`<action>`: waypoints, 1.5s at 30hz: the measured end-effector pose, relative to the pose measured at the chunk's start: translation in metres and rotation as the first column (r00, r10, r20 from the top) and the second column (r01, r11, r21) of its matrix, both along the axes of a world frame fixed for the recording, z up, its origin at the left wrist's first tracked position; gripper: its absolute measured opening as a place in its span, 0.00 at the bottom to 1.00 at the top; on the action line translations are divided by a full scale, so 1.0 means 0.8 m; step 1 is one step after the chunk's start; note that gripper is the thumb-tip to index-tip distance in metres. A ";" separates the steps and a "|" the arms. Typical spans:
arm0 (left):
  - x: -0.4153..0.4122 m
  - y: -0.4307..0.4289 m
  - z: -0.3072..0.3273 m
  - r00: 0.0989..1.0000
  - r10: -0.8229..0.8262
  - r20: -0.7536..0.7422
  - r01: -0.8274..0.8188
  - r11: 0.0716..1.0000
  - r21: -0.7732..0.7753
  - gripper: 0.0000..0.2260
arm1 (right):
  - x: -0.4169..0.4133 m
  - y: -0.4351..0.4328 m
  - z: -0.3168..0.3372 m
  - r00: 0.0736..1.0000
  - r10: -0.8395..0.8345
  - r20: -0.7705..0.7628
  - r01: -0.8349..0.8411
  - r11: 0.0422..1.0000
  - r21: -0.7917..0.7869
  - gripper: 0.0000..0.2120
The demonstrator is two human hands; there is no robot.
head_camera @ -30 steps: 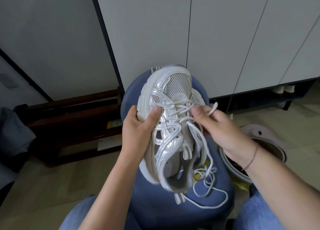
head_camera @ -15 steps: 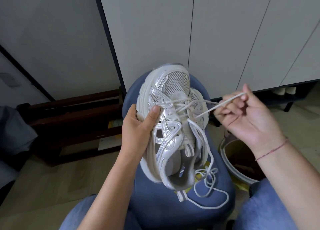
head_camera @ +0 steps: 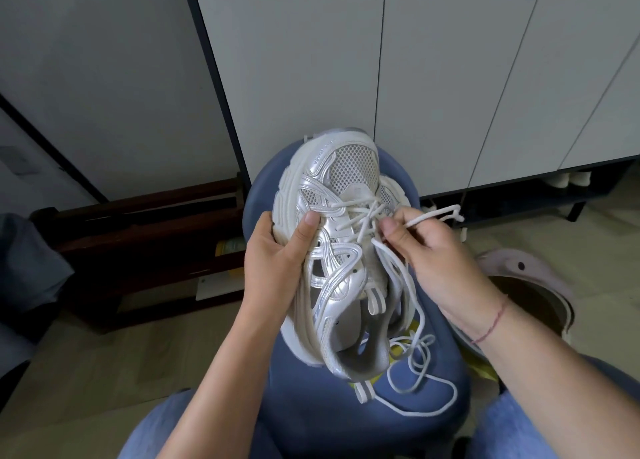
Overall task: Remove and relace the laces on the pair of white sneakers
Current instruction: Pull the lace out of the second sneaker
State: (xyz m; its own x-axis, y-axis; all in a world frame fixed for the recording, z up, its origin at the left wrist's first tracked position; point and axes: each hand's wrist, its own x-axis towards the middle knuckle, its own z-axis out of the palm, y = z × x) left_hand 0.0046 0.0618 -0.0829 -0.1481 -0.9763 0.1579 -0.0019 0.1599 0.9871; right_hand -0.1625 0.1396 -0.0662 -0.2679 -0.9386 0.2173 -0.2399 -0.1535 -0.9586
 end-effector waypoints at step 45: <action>0.009 -0.006 0.003 0.998 0.048 0.046 -0.051 0.997 0.060 0.24 | -0.018 0.009 0.011 0.987 0.028 -0.157 0.017 0.961 0.277 0.30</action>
State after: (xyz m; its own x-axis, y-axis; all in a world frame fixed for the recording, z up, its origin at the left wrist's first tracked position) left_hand 0.0118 0.0574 -0.0807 -0.1048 -0.9902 0.0921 -0.0525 0.0980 0.9938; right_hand -0.1765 0.1465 -0.0572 -0.2458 -0.9693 -0.0114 -0.3918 0.1101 -0.9135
